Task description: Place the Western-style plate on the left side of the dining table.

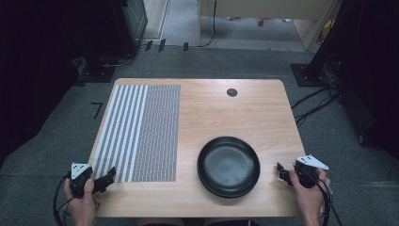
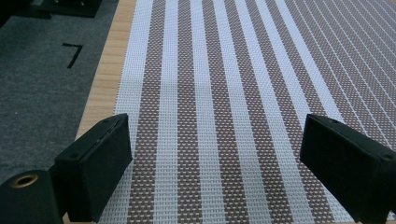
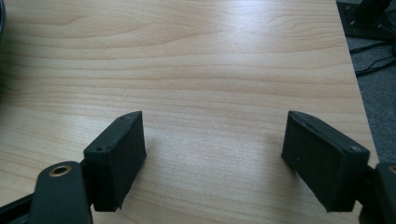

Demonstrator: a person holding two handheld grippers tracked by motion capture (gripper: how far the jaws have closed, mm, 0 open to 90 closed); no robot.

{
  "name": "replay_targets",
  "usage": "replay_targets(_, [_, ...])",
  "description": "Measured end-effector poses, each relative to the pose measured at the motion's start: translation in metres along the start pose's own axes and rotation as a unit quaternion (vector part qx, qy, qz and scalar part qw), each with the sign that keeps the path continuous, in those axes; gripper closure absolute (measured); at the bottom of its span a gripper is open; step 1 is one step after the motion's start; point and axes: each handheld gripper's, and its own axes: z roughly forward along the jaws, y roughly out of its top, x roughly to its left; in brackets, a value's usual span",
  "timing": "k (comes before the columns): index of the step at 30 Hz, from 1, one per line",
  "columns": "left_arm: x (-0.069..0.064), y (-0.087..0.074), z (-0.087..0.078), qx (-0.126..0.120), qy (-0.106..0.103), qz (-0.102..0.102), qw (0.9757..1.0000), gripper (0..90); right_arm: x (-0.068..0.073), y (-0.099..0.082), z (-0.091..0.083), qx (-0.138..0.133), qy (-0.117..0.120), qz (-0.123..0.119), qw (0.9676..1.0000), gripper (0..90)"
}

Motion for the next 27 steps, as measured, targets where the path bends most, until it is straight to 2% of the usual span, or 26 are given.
replay_targets(4, [-0.001, 0.001, -0.001, 0.0, 0.004, -0.001, 1.0, 8.7, 0.0, 0.0, 0.0, 0.001, 0.002, -0.002, 1.0, 19.3])
replay_targets(6, [-0.003, 0.003, -0.002, 0.002, 0.01, 0.006, 0.9999, 8.7, 0.001, 0.0, 0.001, 0.004, 0.003, -0.004, 1.0, 15.7])
replay_targets(7, [-0.007, 0.006, -0.004, -0.003, 0.022, 0.016, 0.9996, 8.7, 0.001, 0.0, 0.001, 0.005, 0.005, -0.006, 1.0, 14.6])
replay_targets(11, [-0.017, 0.015, -0.008, -0.014, 0.024, 0.02, 0.9994, 8.7, 0.001, 0.001, 0.002, 0.008, 0.003, -0.005, 1.0, 11.8])
replay_targets(13, [-0.025, 0.02, -0.008, -0.019, 0.009, 0.016, 0.9997, 8.7, 0.001, 0.001, 0.002, 0.009, -0.004, 0.002, 1.0, 11.8])
replay_targets(15, [-0.029, 0.023, -0.008, -0.019, 0.004, 0.015, 0.9997, 8.7, 0.0, 0.001, 0.002, 0.007, -0.011, 0.009, 0.9999, 12.9])
replay_targets(17, [-0.04, 0.029, -0.008, -0.021, -0.005, 0.027, 0.9994, 8.8, -0.002, 0.001, 0.002, 0.003, -0.021, 0.025, 0.9995, 14.2])
replay_targets(18, [-0.04, 0.029, -0.008, -0.021, -0.005, 0.027, 0.9994, 8.7, -0.002, 0.001, 0.002, 0.003, -0.021, 0.025, 0.9995, 14.2])
replay_targets(19, [-0.048, 0.033, -0.007, -0.023, -0.012, 0.034, 0.9991, 8.7, -0.003, 0.001, 0.001, 0.001, -0.019, 0.027, 0.9994, 14.2])
replay_targets(21, [-0.054, 0.035, -0.003, -0.02, -0.016, 0.037, 0.999, 8.7, -0.004, 0.001, 0.0, 0.001, -0.01, 0.033, 0.9994, 14.0])
replay_targets(24, [-0.057, 0.037, 0.0, -0.016, -0.021, 0.036, 0.999, 8.8, -0.004, 0.002, -0.001, 0.001, -0.013, 0.037, 0.9992, 14.1])
replay_targets(27, [-0.068, 0.04, 0.005, -0.008, -0.029, 0.044, 0.9986, 8.8, -0.007, 0.005, -0.005, -0.004, -0.014, 0.046, 0.9988, 14.1])
